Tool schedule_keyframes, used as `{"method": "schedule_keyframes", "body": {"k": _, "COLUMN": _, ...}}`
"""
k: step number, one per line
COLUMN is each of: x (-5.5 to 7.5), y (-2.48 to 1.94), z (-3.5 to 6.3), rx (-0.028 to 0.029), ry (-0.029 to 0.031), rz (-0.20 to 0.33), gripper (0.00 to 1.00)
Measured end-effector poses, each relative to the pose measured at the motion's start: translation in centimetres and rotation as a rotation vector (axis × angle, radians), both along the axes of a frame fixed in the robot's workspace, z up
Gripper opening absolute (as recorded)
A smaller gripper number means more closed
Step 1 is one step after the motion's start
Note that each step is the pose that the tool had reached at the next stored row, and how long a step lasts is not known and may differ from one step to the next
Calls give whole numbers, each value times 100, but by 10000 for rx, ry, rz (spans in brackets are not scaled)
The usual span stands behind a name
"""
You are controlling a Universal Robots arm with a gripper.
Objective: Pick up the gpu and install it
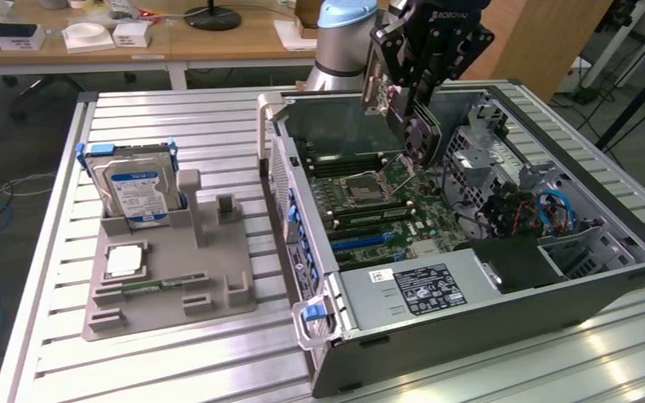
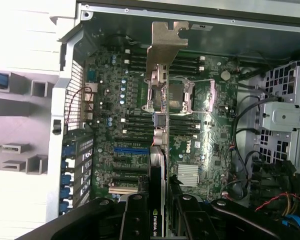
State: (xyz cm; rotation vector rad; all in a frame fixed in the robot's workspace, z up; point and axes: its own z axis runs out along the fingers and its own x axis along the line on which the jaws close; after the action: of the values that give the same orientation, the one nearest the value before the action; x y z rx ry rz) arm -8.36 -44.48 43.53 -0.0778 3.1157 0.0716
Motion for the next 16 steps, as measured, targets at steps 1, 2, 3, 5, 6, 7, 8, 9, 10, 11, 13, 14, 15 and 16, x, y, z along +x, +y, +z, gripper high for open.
{"method": "schedule_keyframes", "body": {"k": 1, "x": 0, "y": 0, "z": 0, "rx": 0, "ry": 0, "rz": 12, "gripper": 26}}
{"method": "schedule_keyframes", "body": {"k": 2, "x": 0, "y": 0, "z": -1, "rx": 0, "ry": 0, "rz": 25, "gripper": 26}}
{"method": "schedule_keyframes", "body": {"k": 3, "x": 0, "y": 0, "z": -1, "rx": 0, "ry": -1, "rz": 36, "gripper": 26}}
{"method": "schedule_keyframes", "body": {"k": 5, "x": 0, "y": 0, "z": -1, "rx": 0, "ry": 0, "rz": 61, "gripper": 26}}
{"method": "schedule_keyframes", "body": {"k": 6, "x": 0, "y": 0, "z": -2, "rx": 0, "ry": 0, "rz": 74, "gripper": 26}}
{"method": "schedule_keyframes", "body": {"k": 7, "x": 0, "y": 0, "z": -2, "rx": 0, "ry": 0, "rz": 87, "gripper": 26}}
{"method": "schedule_keyframes", "body": {"k": 8, "x": 0, "y": 0, "z": -2, "rx": 0, "ry": 0, "rz": 99, "gripper": 26}}
{"method": "schedule_keyframes", "body": {"k": 9, "x": 0, "y": 0, "z": -2, "rx": 0, "ry": -1, "rz": 112, "gripper": 26}}
{"method": "schedule_keyframes", "body": {"k": 10, "x": 0, "y": 0, "z": -3, "rx": 0, "ry": 0, "rz": 126, "gripper": 26}}
{"method": "schedule_keyframes", "body": {"k": 11, "x": 0, "y": 0, "z": -3, "rx": 0, "ry": 0, "rz": 140, "gripper": 26}}
{"method": "schedule_keyframes", "body": {"k": 13, "x": 0, "y": 0, "z": -3, "rx": 0, "ry": 0, "rz": 177, "gripper": 26}}
{"method": "schedule_keyframes", "body": {"k": 14, "x": 0, "y": 0, "z": -4, "rx": 1, "ry": -1, "rz": 198, "gripper": 26}}
{"method": "schedule_keyframes", "body": {"k": 15, "x": 0, "y": 0, "z": -4, "rx": 0, "ry": 0, "rz": 219, "gripper": 26}}
{"method": "schedule_keyframes", "body": {"k": 16, "x": 0, "y": 0, "z": -4, "rx": 0, "ry": 0, "rz": 241, "gripper": 26}}
